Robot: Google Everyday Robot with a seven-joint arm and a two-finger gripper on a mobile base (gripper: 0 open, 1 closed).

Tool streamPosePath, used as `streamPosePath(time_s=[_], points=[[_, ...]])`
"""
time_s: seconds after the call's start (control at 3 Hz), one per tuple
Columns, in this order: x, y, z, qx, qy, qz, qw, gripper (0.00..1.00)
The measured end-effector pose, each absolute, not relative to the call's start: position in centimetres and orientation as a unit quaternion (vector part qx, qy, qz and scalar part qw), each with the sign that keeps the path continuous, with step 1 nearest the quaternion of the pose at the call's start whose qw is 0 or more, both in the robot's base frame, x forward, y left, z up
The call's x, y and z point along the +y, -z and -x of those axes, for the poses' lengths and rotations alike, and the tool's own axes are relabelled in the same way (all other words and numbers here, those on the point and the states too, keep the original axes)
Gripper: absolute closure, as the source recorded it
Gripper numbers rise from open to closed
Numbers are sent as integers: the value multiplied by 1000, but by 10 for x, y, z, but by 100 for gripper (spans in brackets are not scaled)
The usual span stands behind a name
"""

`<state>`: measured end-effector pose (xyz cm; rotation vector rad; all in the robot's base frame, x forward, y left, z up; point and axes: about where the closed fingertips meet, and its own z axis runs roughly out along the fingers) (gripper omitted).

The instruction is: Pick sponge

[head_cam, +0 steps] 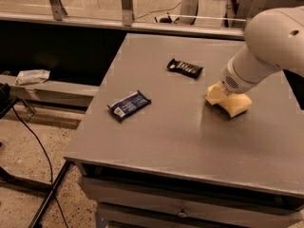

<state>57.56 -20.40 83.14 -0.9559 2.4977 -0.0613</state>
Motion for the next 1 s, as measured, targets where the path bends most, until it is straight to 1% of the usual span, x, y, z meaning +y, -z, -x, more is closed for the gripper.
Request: streamPosePath(time_s=[0.33,0.67,1.0], points=[[-215,-871,-569,898,13,359,255,100],[-232,-947,-551,872,-6,383,304,100],[-225,-969,-554,857,-9,400,324,100]])
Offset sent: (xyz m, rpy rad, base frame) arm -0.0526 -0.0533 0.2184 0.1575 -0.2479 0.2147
